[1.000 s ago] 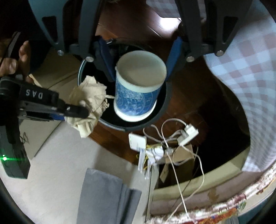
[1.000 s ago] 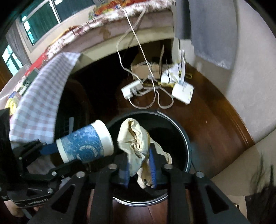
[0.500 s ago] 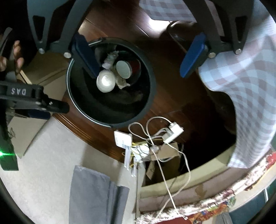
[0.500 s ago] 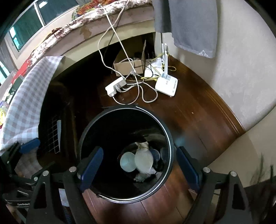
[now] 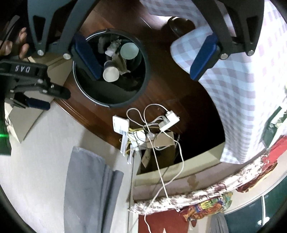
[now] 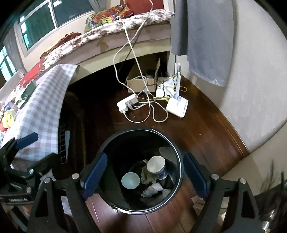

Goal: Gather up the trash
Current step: 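Move both tools back from the bin to the table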

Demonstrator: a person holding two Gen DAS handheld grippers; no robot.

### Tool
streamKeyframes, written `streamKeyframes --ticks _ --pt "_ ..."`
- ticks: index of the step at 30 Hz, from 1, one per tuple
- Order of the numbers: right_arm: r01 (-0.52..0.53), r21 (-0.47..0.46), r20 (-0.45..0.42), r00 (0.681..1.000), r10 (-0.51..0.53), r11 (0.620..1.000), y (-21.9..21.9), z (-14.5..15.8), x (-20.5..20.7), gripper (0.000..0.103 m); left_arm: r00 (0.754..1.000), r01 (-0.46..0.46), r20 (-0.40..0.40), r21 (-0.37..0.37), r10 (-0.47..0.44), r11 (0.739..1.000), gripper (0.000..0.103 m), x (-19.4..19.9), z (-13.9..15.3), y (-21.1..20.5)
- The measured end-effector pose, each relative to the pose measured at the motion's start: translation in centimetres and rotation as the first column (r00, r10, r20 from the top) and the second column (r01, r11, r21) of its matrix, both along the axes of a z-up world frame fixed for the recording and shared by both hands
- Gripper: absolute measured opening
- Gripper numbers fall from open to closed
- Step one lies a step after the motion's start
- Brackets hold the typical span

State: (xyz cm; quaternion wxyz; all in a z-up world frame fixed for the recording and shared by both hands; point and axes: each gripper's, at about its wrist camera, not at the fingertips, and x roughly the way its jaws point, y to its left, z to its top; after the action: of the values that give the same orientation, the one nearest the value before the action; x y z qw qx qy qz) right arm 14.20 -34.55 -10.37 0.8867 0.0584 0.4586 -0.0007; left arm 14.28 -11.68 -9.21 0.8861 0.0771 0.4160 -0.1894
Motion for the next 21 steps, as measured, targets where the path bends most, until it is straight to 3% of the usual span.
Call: streamKeyframes --ticks 13,21 --pt "-0.109 -0.030 0.084 0.990 0.111 0.994 6.2 4.2 0.1 0.088 0.992 -0.103 0.066 -0.031 0.105 0.994 0.100 -0.8 3.1 5.6" --pt "-0.225 -0.035 0.124 0.966 0.227 0.974 12.8 6.3 1.1 0.088 0.971 -0.203 0.111 -0.090 0.213 0.975 0.100 -1.3 5.3 12.6"
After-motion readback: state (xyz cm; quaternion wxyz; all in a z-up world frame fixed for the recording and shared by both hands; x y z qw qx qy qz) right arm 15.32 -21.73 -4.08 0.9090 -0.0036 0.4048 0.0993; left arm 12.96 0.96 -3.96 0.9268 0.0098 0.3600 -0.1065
